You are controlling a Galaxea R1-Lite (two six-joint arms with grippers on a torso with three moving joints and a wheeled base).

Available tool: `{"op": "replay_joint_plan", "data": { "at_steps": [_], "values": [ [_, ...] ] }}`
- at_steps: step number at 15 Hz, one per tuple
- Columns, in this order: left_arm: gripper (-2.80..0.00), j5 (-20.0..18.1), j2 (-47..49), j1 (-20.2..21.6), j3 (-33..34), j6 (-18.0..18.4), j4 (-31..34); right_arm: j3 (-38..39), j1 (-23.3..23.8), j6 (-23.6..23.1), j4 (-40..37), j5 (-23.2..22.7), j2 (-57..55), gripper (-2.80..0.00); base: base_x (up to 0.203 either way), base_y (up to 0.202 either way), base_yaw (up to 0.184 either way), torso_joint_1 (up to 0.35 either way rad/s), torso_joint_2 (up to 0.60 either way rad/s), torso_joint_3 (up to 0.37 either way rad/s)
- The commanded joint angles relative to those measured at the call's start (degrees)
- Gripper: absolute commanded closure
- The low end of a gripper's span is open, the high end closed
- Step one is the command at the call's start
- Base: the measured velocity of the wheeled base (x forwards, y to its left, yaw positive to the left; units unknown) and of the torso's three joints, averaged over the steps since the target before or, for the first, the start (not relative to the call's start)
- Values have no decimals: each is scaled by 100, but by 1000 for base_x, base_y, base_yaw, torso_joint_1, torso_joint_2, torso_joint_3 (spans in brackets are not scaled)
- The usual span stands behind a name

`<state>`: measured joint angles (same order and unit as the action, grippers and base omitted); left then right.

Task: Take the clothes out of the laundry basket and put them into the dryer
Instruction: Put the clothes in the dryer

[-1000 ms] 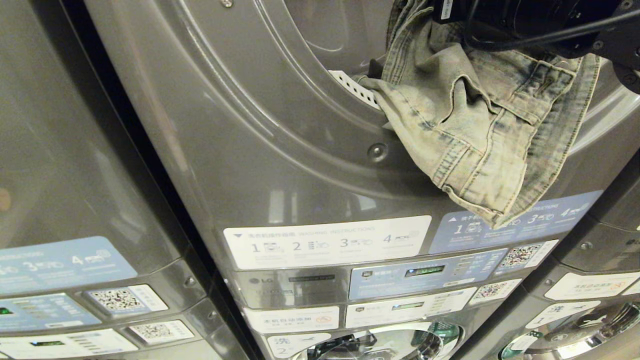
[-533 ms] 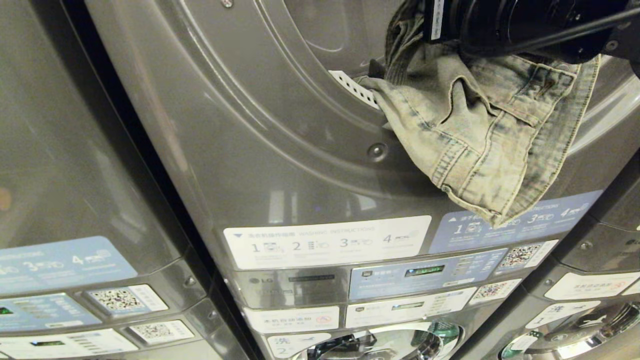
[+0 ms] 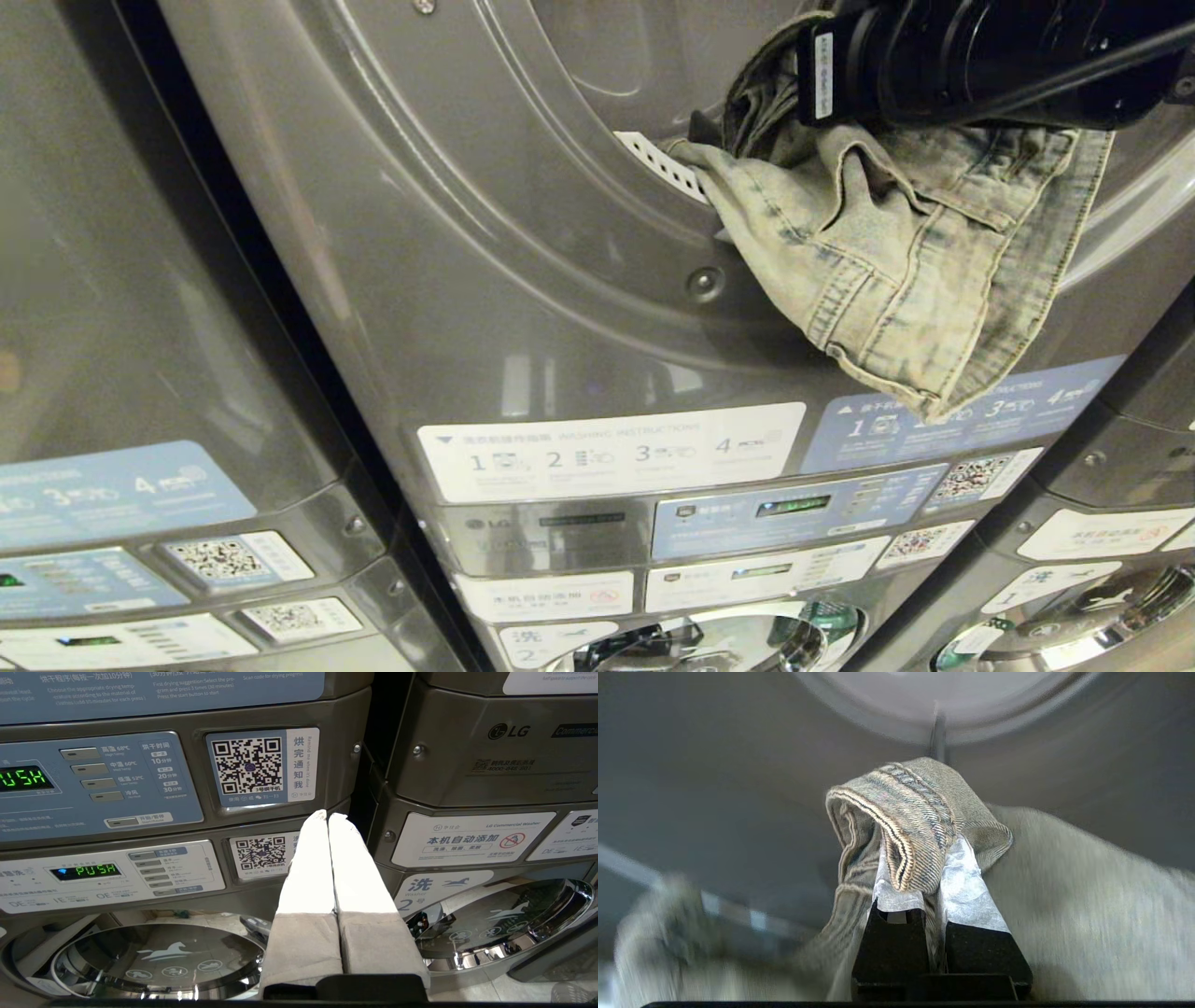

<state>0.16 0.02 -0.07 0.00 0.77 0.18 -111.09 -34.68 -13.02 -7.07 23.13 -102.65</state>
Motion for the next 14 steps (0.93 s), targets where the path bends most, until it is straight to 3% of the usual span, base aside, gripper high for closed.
{"op": "replay_joint_plan", "data": {
  "at_steps": [1,5,8,14],
  "values": [
    [0,2,-2,-1,0,2,-1,52,31,26,-198,8,132,0,0,0,0,0,0,0],
    [0,2,-2,-1,0,2,-1,61,31,87,-131,-10,119,0,0,0,0,0,0,0],
    [0,2,-2,-1,0,2,-1,36,15,439,372,-10,-27,0,0,0,0,0,0,0],
    [0,2,-2,-1,0,2,-1,-9,-13,459,662,-10,-44,0,0,0,0,0,0,0]
  ]
}}
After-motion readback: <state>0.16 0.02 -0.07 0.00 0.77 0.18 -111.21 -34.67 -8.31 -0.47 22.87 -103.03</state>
